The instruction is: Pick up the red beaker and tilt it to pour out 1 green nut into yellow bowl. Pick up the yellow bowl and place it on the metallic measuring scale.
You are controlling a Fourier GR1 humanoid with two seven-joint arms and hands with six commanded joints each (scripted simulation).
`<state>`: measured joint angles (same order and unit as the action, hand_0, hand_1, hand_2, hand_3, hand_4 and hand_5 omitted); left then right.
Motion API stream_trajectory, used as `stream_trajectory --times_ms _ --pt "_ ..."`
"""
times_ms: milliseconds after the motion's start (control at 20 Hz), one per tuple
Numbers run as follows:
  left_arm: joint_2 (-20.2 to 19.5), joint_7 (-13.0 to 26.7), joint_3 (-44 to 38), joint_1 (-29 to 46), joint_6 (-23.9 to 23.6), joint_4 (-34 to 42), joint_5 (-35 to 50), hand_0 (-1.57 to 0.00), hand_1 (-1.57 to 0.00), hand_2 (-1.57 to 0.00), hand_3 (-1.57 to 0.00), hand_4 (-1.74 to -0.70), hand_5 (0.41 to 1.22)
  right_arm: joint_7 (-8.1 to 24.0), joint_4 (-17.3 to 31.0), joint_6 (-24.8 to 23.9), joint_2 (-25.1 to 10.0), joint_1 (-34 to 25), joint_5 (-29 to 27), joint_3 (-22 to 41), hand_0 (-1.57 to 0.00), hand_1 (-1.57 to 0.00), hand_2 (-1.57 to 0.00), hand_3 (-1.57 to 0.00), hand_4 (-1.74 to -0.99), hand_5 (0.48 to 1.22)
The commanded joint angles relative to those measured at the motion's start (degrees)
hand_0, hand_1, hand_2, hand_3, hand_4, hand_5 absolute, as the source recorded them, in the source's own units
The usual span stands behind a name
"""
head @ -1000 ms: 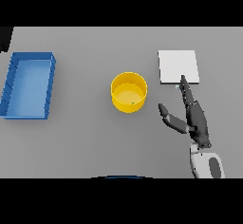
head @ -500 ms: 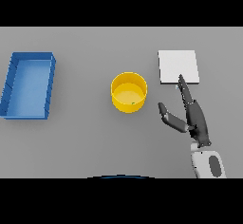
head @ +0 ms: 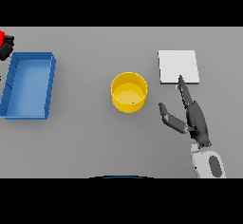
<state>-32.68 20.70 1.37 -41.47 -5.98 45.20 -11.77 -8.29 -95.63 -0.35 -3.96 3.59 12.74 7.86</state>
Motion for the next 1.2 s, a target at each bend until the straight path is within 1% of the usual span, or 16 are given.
stream_trajectory --times_ms 0,100,200,250,300,350,400,450,550,600,700,800,950,1000,1050,1150 --pt "0.19 1.14 0.15 1.95 -0.53 3.12 0.59 -1.57 -1.57 -1.57 -1.57 -1.74 1.151 -0.73 0.28 0.12 -0.25 -0.07 -0.80 -0.70 0.00 0.00 0.00 0.00 -1.174 0.676" --pt "0.66 3.95 0.50 5.90 -1.63 8.09 1.25 -1.57 -1.57 -1.57 -1.57 -1.74 1.050 -1.76 -0.08 0.23 -0.07 0.94 -0.38 -0.09 0.00 0.00 0.00 0.00 -1.167 0.675" --pt "0.82 6.76 0.47 8.52 -1.97 11.59 1.93 -1.57 -1.57 -1.57 -1.57 -1.74 0.925 -0.88 -0.41 0.20 -0.35 0.88 -0.78 -0.58 0.00 0.00 0.00 0.00 -1.157 0.671" --pt "0.82 8.50 0.27 9.11 -1.53 12.82 2.52 -1.57 -1.57 -1.57 -1.57 -1.66 0.868 -0.81 -0.95 0.62 -0.35 1.24 -0.89 -0.23 0.00 0.00 0.00 0.00 -1.155 0.669" --pt "0.62 9.60 0.75 10.12 -1.05 14.79 2.79 -1.57 -1.57 -1.53 -1.53 -1.52 0.818 -0.21 -0.27 0.62 -0.17 0.40 -1.07 -0.38 0.00 0.00 0.00 0.00 -1.155 0.670" --pt "-0.38 8.23 1.10 11.18 2.06 17.07 3.97 -1.47 -1.34 -1.28 -1.32 -1.37 0.774 0.74 -0.82 0.32 -0.10 0.11 -0.78 -0.27 0.00 0.00 0.00 0.00 -1.153 0.670" --pt "-0.82 7.86 1.00 12.44 4.66 19.27 5.87 -1.17 -1.07 -1.02 -1.05 -1.23 0.737 0.79 -0.90 0.36 -0.42 0.15 -0.72 -0.38 0.00 0.00 0.00 0.00 -1.151 0.670" --pt "-1.60 7.81 0.33 12.94 7.33 20.30 7.98 -0.94 -0.86 -0.82 -0.84 -1.13 0.705 0.53 -0.51 0.35 -0.61 0.28 -0.79 -0.61 0.00 0.00 0.00 0.00 -1.149 0.670" --pt "-1.70 9.09 0.95 13.77 10.32 21.67 9.60 -0.60 -0.55 -0.52 -0.54 -0.98 0.664 -1.06 -0.65 0.84 -0.23 1.03 -1.16 -0.16 0.00 0.00 0.00 0.00 -1.153 0.670" --pt "-2.59 10.02 1.77 13.66 11.78 21.56 8.95 -0.48 -0.44 -0.42 -0.43 -0.92 0.651 0.01 -0.15 0.78 -0.40 0.05 -1.37 -0.61 0.00 0.00 0.00 0.00 -1.155 0.670" --pt "-2.86 10.80 3.31 13.26 12.47 20.71 7.18 -0.31 -0.28 -0.27 -0.28 -0.84 0.632 0.25 -0.41 0.33 -0.08 0.00 -0.79 -0.25 0.00 0.00 0.00 0.00 -1.155 0.670" --pt "-3.12 10.64 4.33 12.86 12.42 19.10 5.31 -0.20 -0.18 -0.17 -0.18 -0.81 0.627 0.09 -0.11 -0.51 -0.23 0.11 0.57 -0.05 0.00 0.00 0.00 0.00 -1.157 0.665" --pt "-2.92 8.51 4.43 11.96 10.77 18.36 4.05 -0.10 -0.09 -0.09 -0.09 -0.78 0.631 0.48 -0.82 -0.97 -0.27 0.17 1.54 0.35 0.00 0.00 0.00 0.00 -1.154 0.657" --pt "-3.08 7.95 4.01 11.98 10.49 18.79 4.35 -0.08 -0.07 -0.07 -0.07 -0.78 0.631 1.97 -0.89 -1.08 -0.10 0.03 1.81 0.52 0.00 0.00 0.00 0.00 -1.144 0.644" --pt "-2.58 6.67 3.90 12.62 9.93 19.48 4.70 -0.06 -0.06 -0.06 -0.06 -0.78 0.633 3.98 -0.57 -1.96 -0.91 -0.30 4.16 0.82 0.00 0.00 0.00 0.00 -1.131 0.631" --pt "-1.64 5.07 3.31 12.87 8.88 20.29 5.54 -0.04 -0.04 -0.03 -0.04 -0.78 0.644 3.10 -0.94 0.51 -2.95 -2.05 5.05 2.06 0.00 0.00 0.00 0.00 -1.087 0.649"
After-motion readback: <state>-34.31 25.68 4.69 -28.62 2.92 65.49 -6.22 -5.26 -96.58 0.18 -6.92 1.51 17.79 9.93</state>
